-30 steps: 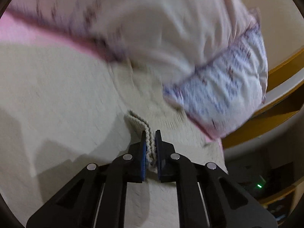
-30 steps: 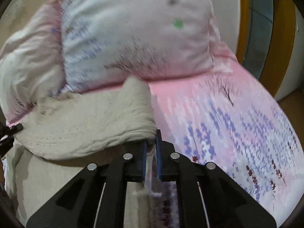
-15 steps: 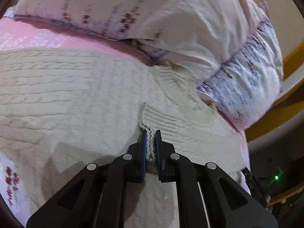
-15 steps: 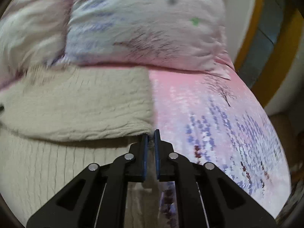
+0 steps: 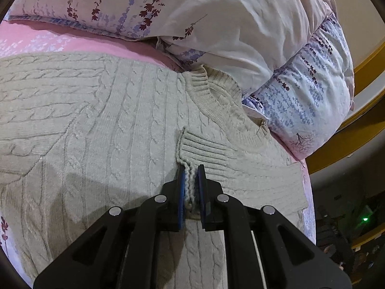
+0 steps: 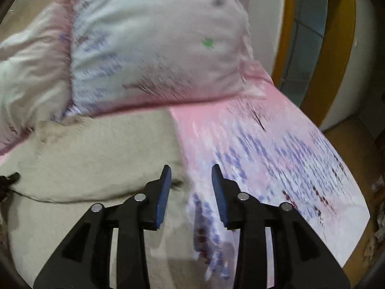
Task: Fold small clothes
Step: 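Fold the held sleeve across the body and open the left tool, then grasp the sweater side edge with the left tool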
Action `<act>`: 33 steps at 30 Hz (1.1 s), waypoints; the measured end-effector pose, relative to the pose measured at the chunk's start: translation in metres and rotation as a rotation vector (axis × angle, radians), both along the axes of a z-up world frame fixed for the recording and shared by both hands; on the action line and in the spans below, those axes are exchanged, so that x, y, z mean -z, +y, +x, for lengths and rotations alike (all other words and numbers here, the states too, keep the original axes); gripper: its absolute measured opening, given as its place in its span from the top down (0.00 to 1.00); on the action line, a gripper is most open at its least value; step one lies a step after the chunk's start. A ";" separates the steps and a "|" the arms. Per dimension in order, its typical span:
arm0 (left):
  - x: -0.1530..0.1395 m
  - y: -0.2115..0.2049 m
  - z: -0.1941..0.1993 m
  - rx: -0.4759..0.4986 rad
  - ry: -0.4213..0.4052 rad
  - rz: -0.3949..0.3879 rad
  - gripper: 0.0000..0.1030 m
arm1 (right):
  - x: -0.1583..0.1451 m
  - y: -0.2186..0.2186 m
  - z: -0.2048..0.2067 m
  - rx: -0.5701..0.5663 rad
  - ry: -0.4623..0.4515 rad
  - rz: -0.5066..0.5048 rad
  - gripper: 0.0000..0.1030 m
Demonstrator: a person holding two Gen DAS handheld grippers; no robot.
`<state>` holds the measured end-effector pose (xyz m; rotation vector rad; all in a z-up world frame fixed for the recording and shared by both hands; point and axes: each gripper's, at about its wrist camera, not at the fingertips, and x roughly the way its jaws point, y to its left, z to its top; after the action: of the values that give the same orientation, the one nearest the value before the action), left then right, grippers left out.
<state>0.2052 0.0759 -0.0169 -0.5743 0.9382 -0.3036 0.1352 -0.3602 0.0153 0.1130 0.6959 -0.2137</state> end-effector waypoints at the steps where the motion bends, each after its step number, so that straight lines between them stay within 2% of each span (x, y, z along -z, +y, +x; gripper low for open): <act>1: 0.000 0.000 0.000 0.001 -0.002 0.005 0.91 | -0.001 0.010 0.006 -0.058 0.000 -0.002 0.62; 3: 0.000 -0.001 0.000 0.002 -0.003 0.010 0.91 | 0.003 0.029 0.020 -0.126 0.031 -0.017 0.60; 4: 0.000 -0.001 0.000 -0.001 -0.002 0.010 0.91 | 0.010 0.043 0.031 -0.162 0.072 -0.035 0.54; 7: 0.000 0.000 0.001 -0.001 0.009 0.004 0.91 | 0.037 0.070 0.060 -0.174 0.219 -0.070 0.51; 9: -0.003 0.006 -0.003 0.000 0.020 -0.002 0.88 | 0.033 0.079 0.059 -0.137 0.205 -0.104 0.51; 10: -0.007 0.012 -0.008 -0.006 0.022 -0.001 0.87 | 0.029 0.085 0.057 -0.156 0.201 -0.088 0.48; 11: -0.010 0.018 -0.012 -0.013 0.017 -0.002 0.81 | 0.023 0.090 0.054 -0.185 0.178 -0.052 0.46; 12: -0.016 0.029 -0.018 -0.027 0.000 -0.005 0.69 | 0.018 0.096 0.052 -0.211 0.159 -0.030 0.42; 14: -0.028 0.051 -0.031 -0.076 -0.038 0.003 0.51 | 0.012 0.120 0.050 -0.274 0.137 -0.037 0.41; 18: -0.047 0.118 -0.066 -0.220 -0.084 0.036 0.50 | 0.009 0.170 0.054 -0.399 0.123 -0.042 0.39; 22: -0.047 0.202 -0.103 -0.445 -0.038 0.058 0.50 | 0.020 0.204 0.061 -0.448 0.141 -0.057 0.38; 24: -0.043 0.234 -0.119 -0.539 -0.010 0.040 0.50 | 0.030 0.212 0.063 -0.451 0.176 -0.054 0.36; 28: -0.033 0.292 -0.143 -0.726 0.046 0.009 0.50 | 0.034 0.211 0.065 -0.426 0.159 -0.080 0.24; 31: -0.025 0.316 -0.151 -0.824 0.077 -0.031 0.52 | 0.037 0.205 0.069 -0.418 0.169 -0.044 0.21; 33: -0.018 0.324 -0.152 -0.854 0.101 -0.069 0.52 | 0.038 0.206 0.068 -0.417 0.166 -0.044 0.21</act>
<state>0.0530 0.3999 0.0012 -1.0014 0.7037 0.4648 0.2034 -0.1541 -0.0223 -0.0944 0.8630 0.1637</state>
